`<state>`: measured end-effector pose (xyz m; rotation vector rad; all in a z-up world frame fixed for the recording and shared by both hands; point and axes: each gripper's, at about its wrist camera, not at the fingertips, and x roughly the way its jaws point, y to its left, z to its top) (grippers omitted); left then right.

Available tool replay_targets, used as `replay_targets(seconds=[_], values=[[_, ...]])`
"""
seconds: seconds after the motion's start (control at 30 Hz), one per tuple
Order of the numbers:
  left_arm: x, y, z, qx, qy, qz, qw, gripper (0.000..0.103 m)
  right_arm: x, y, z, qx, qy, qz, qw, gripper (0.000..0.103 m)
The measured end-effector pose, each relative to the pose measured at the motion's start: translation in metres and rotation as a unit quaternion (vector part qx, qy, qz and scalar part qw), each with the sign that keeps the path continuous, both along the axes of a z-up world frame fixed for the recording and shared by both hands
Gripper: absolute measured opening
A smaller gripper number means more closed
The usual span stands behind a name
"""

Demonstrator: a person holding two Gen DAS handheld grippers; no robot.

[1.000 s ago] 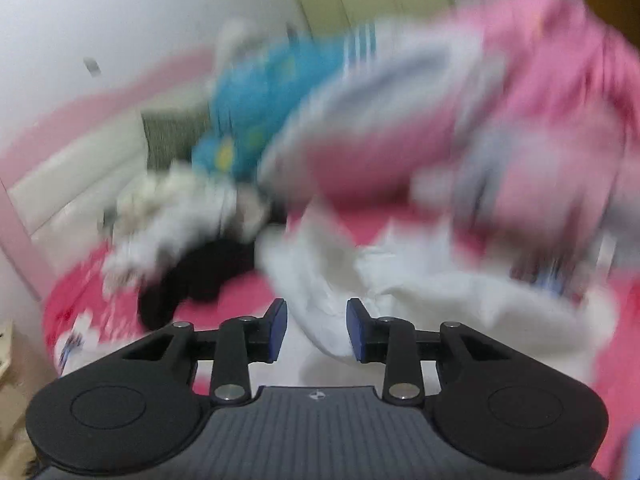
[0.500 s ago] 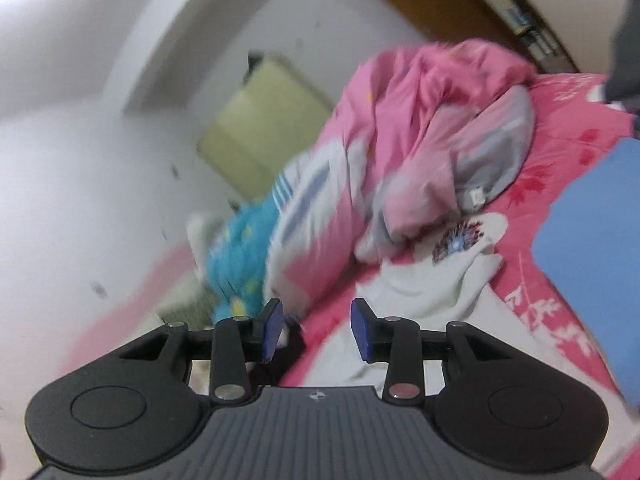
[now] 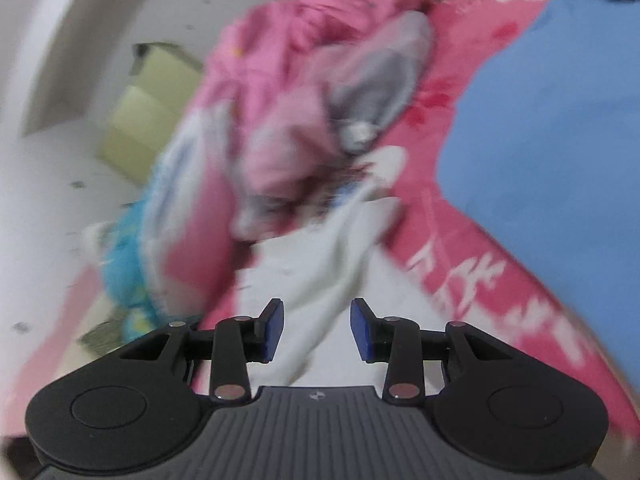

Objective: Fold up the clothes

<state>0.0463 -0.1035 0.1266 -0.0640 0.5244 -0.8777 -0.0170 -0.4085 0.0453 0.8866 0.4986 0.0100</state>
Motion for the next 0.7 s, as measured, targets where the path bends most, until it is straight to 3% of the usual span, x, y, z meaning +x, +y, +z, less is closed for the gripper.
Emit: replay_targets(seconds=[0.1, 0.17, 0.33, 0.53, 0.63, 0.67, 0.7], values=[[0.036, -0.061, 0.006, 0.069, -0.04, -0.024, 0.9965, 0.082, 0.037, -0.006, -0.017, -0.022, 0.02, -0.032, 0.999, 0.039], [0.061, -0.107, 0.0, 0.107, -0.042, -0.043, 0.9924, 0.082, 0.047, -0.009, -0.024, -0.012, 0.024, -0.029, 0.999, 0.039], [0.119, -0.189, -0.03, 0.182, -0.004, -0.077, 0.9802, 0.08, 0.074, -0.016, -0.04, 0.015, 0.035, -0.021, 0.999, 0.04], [0.156, -0.232, -0.067, 0.242, 0.06, -0.1, 0.9634, 0.076, 0.099, -0.021, -0.058, 0.039, 0.042, -0.012, 0.998, 0.038], [0.167, -0.237, -0.079, 0.258, 0.084, -0.088, 0.9584, 0.05, 0.1, -0.019, -0.061, 0.032, 0.03, -0.012, 0.999, 0.036], [0.17, -0.238, -0.082, 0.263, 0.092, -0.083, 0.9569, 0.039, 0.1, -0.019, -0.062, 0.034, 0.026, -0.012, 0.999, 0.029], [0.174, -0.238, -0.086, 0.267, 0.1, -0.078, 0.9553, 0.021, 0.1, -0.018, -0.064, 0.036, 0.024, -0.011, 0.999, 0.026]])
